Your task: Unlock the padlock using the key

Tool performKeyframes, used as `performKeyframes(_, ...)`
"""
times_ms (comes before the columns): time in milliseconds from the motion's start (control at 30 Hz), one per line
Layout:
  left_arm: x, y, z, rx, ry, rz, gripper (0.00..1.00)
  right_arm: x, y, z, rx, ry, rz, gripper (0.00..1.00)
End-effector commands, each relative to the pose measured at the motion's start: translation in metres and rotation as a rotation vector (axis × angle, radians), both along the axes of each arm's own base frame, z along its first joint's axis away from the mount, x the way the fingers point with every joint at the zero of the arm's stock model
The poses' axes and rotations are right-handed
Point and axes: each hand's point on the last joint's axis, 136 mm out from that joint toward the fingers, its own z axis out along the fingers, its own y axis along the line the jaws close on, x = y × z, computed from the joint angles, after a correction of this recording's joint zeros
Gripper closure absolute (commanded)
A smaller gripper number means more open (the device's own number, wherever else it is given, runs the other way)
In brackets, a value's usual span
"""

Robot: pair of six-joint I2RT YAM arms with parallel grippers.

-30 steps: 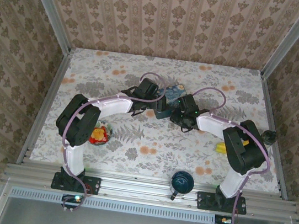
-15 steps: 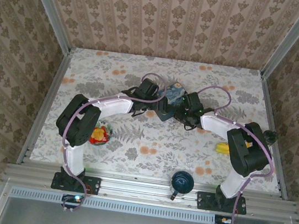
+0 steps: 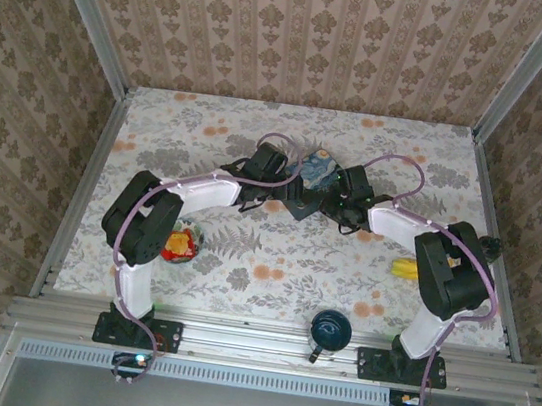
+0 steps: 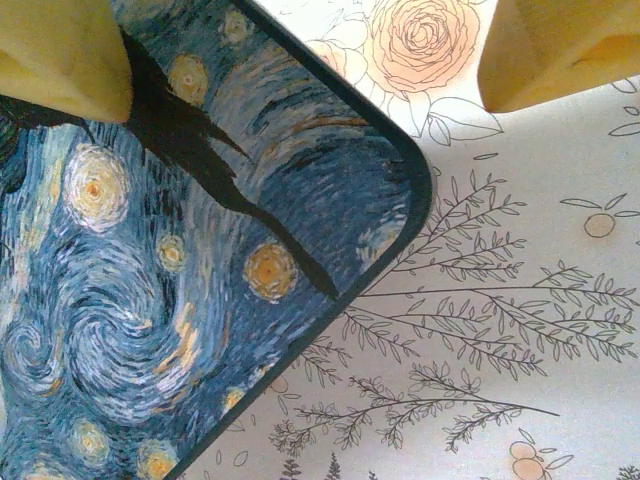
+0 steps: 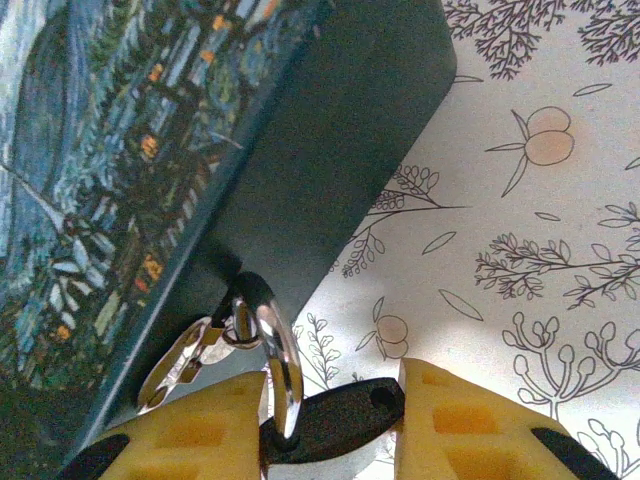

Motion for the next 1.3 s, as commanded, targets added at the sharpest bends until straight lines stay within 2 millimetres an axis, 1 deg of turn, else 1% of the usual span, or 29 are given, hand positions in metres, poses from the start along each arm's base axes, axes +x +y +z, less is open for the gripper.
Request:
performKeyframes(0,-0.019,0.047,-0.052,0.161,0.14,0.063,0.16,0.005,-0.017,0.03,-0.015,-0.078,-0.039,0.81)
performKeyframes(167,-0.014,0.055,-0.055,0.163,0.144,0.085,0.19,-0.003,-0.016,0.038,0.013,-0.088,-0.022,0.81)
performKeyframes(300,-0.011,0.059,-0.055,0.161,0.144,0.098,0.2,-0.009,-0.016,0.039,0.019,-0.081,-0.008,0.81)
performKeyframes(400,-0.007,0.061,-0.054,0.159,0.14,0.102,0.21,-0.013,-0.004,0.032,0.066,-0.052,0.04,0.81)
performKeyframes(467,-0.003,0.061,-0.053,0.158,0.136,0.104,0.21,-0.017,0.009,0.028,0.13,-0.041,0.077,0.82)
performKeyframes(567,0.001,0.062,-0.05,0.158,0.132,0.106,0.21,-0.024,0.022,0.023,0.201,-0.029,0.12,0.82)
performKeyframes(700,0.006,0.06,-0.042,0.149,0.116,0.1,0.21,-0.036,0.034,0.021,0.261,-0.005,0.182,0.83)
performKeyframes(800,0.006,0.051,-0.021,0.115,0.078,0.077,0.18,-0.044,0.032,0.017,0.25,0.022,0.201,0.83)
performKeyframes(867,0.003,0.04,0.003,0.098,0.023,0.047,0.11,-0.047,0.03,0.015,0.238,0.032,0.205,0.83)
performKeyframes(933,-0.003,0.026,0.022,0.105,-0.023,0.004,0.03,-0.048,0.03,0.015,0.236,0.035,0.207,0.83)
performKeyframes(967,-0.008,0.017,0.028,0.116,-0.034,-0.024,0.0,-0.048,0.031,0.015,0.236,0.037,0.208,0.83)
performKeyframes(1000,-0.012,0.011,0.03,0.13,-0.039,-0.048,0.0,-0.047,0.032,0.015,0.239,0.036,0.21,0.83)
performKeyframes(1033,-0.018,0.004,0.03,0.15,-0.038,-0.069,0.0,-0.046,0.032,0.015,0.241,0.038,0.209,0.83)
performKeyframes(1100,-0.025,-0.002,0.02,0.202,-0.018,-0.092,0.0,-0.045,0.033,0.015,0.251,0.039,0.207,0.83)
performKeyframes(1200,-0.035,-0.001,-0.002,0.259,0.037,-0.097,0.0,-0.045,0.034,0.015,0.254,0.041,0.205,0.83)
performKeyframes(1267,-0.042,0.0,-0.016,0.265,0.08,-0.095,0.0,-0.046,0.033,0.014,0.252,0.044,0.204,0.83)
